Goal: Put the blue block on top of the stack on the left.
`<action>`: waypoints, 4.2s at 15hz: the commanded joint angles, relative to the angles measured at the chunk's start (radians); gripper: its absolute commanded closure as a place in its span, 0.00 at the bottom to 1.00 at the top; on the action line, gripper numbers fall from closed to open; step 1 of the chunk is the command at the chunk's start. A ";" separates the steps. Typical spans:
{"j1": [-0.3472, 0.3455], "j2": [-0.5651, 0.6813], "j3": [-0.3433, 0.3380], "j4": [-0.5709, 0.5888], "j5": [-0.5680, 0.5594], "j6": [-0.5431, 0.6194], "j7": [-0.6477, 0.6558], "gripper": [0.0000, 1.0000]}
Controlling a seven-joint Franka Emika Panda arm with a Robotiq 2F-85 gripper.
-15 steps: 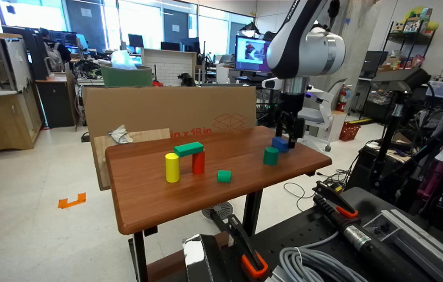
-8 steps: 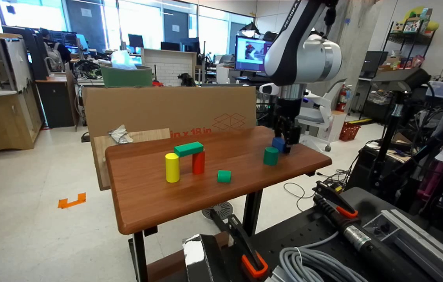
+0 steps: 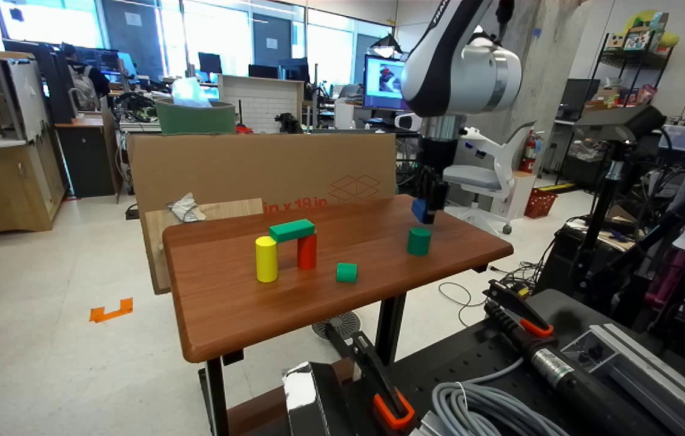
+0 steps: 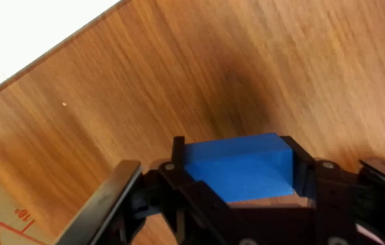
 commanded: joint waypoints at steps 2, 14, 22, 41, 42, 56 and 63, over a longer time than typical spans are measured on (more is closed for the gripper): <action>0.046 -0.165 0.025 -0.032 0.058 -0.084 0.262 0.56; 0.201 -0.442 0.021 -0.260 0.004 -0.096 1.156 0.56; 0.278 -0.573 0.090 -0.448 -0.044 -0.031 1.618 0.56; 0.336 -0.483 0.186 -0.364 -0.048 -0.144 1.616 0.56; 0.336 -0.477 0.182 -0.350 -0.037 -0.149 1.606 0.56; 0.352 -0.324 0.163 -0.136 -0.027 -0.275 1.575 0.56; 0.378 -0.236 0.167 -0.090 -0.031 -0.329 1.531 0.56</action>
